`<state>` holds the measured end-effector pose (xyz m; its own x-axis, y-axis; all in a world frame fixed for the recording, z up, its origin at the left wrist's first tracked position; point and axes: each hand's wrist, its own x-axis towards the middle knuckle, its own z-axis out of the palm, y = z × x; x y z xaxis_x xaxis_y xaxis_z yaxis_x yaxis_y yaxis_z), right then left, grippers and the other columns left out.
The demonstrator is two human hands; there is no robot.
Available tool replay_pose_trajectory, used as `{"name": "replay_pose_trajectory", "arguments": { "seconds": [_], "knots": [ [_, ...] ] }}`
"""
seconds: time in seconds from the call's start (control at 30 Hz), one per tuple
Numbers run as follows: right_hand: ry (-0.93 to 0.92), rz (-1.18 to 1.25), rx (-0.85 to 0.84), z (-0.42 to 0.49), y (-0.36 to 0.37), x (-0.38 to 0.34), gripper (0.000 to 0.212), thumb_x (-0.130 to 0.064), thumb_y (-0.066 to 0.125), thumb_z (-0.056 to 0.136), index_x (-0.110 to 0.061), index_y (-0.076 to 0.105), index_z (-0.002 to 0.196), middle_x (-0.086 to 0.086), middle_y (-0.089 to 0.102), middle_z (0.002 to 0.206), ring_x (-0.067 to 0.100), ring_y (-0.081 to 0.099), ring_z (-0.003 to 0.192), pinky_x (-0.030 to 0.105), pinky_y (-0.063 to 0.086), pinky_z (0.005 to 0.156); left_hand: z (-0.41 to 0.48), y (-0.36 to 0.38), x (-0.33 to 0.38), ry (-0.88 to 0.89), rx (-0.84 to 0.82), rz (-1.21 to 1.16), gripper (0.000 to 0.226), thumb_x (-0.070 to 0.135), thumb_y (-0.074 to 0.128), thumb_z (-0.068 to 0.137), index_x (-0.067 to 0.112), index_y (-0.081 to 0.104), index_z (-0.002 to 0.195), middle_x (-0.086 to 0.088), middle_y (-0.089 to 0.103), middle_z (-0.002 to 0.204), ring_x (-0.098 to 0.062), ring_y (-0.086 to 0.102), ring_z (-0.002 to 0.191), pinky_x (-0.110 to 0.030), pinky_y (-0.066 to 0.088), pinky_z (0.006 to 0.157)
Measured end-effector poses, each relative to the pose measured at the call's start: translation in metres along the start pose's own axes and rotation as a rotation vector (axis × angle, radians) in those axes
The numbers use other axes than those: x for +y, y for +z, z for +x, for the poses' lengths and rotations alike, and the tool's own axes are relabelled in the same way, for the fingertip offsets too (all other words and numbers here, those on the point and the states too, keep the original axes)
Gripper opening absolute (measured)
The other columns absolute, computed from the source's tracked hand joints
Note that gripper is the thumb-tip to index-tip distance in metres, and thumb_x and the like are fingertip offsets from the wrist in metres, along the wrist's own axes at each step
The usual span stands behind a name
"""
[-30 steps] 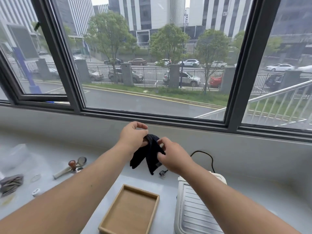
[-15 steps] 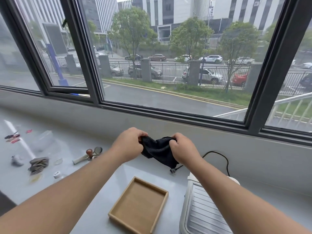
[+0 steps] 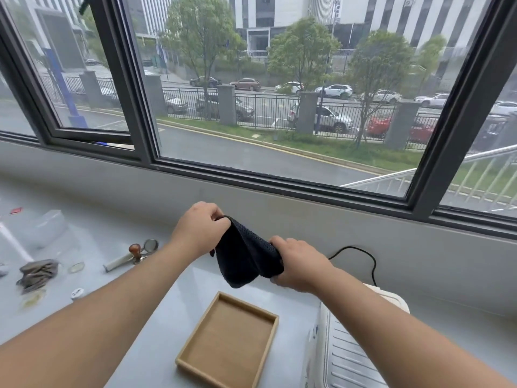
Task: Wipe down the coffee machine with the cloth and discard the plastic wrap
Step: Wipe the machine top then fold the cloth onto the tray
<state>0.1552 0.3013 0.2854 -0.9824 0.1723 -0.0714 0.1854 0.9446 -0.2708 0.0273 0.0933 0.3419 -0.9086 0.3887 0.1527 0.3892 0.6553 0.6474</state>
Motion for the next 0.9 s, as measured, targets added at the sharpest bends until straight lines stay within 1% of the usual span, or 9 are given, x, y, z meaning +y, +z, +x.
{"name": "replay_pose_trajectory", "arguments": {
  "seconds": [0.1,0.2,0.3,0.5,0.6,0.67,0.73,0.8,0.9],
  "knots": [
    [0.122,0.236,0.053,0.008,-0.002,-0.007,0.011,-0.029,0.062,0.079,-0.025,0.055,0.087,-0.004,0.063,0.084,0.022,0.063,0.079,0.037,0.054,0.065,0.009,0.000,-0.006,-0.127,-0.110,-0.255,0.026,0.039,0.052,0.078,0.013,0.054,0.077,0.000,0.058,0.076,-0.022,0.052,0.071,-0.037,0.043,0.067],
    [0.272,0.500,0.106,0.021,-0.010,-0.013,0.017,-0.029,0.060,0.076,-0.012,0.060,0.080,0.002,0.063,0.071,0.020,0.057,0.066,0.034,0.049,0.059,0.022,0.001,-0.013,-0.218,-0.249,-0.489,0.021,0.033,0.052,0.092,0.015,0.058,0.083,-0.005,0.056,0.084,-0.024,0.052,0.080,-0.043,0.046,0.077],
    [0.393,0.737,0.171,0.031,-0.010,-0.016,0.027,-0.033,0.065,0.081,-0.015,0.048,0.071,0.001,0.049,0.064,0.020,0.044,0.061,0.030,0.036,0.056,0.031,-0.002,-0.016,-0.305,-0.360,-0.742,0.025,0.029,0.051,0.100,0.015,0.068,0.088,-0.004,0.065,0.081,-0.019,0.061,0.073,-0.033,0.048,0.067],
    [0.599,1.047,0.184,0.042,0.025,-0.036,0.082,-0.084,0.054,0.076,-0.003,0.056,0.092,-0.001,0.055,0.087,0.023,0.046,0.080,0.038,0.040,0.076,0.049,-0.014,-0.007,-0.311,-0.615,-1.082,0.048,0.031,0.036,0.105,0.001,0.070,0.121,-0.016,0.076,0.113,-0.029,0.075,0.096,-0.037,0.058,0.077],
    [0.662,1.340,0.074,0.045,0.048,-0.059,0.089,-0.098,0.051,0.067,-0.024,0.063,0.116,0.000,0.071,0.113,0.026,0.065,0.105,0.043,0.053,0.095,0.055,-0.021,0.000,-0.308,-0.688,-1.137,0.050,0.034,0.034,0.105,0.006,0.071,0.122,-0.014,0.078,0.113,-0.027,0.077,0.095,-0.033,0.060,0.072],
    [0.582,1.529,0.035,0.047,0.060,-0.072,0.084,-0.093,0.057,0.071,-0.027,0.065,0.123,0.000,0.078,0.115,0.025,0.074,0.108,0.044,0.060,0.091,0.058,-0.026,0.004,-0.313,-0.703,-1.177,0.050,0.035,0.035,0.104,0.006,0.073,0.120,-0.014,0.079,0.109,-0.026,0.078,0.091,-0.032,0.062,0.069],
    [0.575,1.623,-0.033,0.049,0.069,-0.084,0.073,-0.086,0.052,0.083,-0.029,0.064,0.127,0.002,0.078,0.120,0.026,0.078,0.103,0.043,0.064,0.082,0.061,-0.032,0.008,-0.297,-0.710,-1.213,0.053,0.035,0.036,0.104,0.004,0.071,0.127,-0.015,0.076,0.115,-0.029,0.075,0.098,-0.037,0.063,0.084],
    [0.575,1.713,-0.157,0.053,0.079,-0.093,0.089,-0.088,0.035,0.091,-0.018,0.060,0.138,0.014,0.073,0.131,0.034,0.074,0.113,0.051,0.059,0.098,0.064,-0.036,0.009,-0.277,-0.725,-1.251,0.056,0.035,0.037,0.103,0.001,0.065,0.137,-0.018,0.070,0.128,-0.033,0.067,0.114,-0.044,0.049,0.110],
    [0.431,1.909,-0.223,0.057,0.085,-0.103,0.123,-0.103,0.026,0.074,-0.006,0.062,0.140,0.022,0.065,0.142,0.042,0.061,0.132,0.061,0.038,0.119,0.070,-0.041,0.005,-0.272,-0.731,-1.304,0.057,0.034,0.038,0.102,-0.002,0.062,0.140,-0.021,0.067,0.131,-0.035,0.061,0.123,-0.047,0.038,0.120]
  ]
}}
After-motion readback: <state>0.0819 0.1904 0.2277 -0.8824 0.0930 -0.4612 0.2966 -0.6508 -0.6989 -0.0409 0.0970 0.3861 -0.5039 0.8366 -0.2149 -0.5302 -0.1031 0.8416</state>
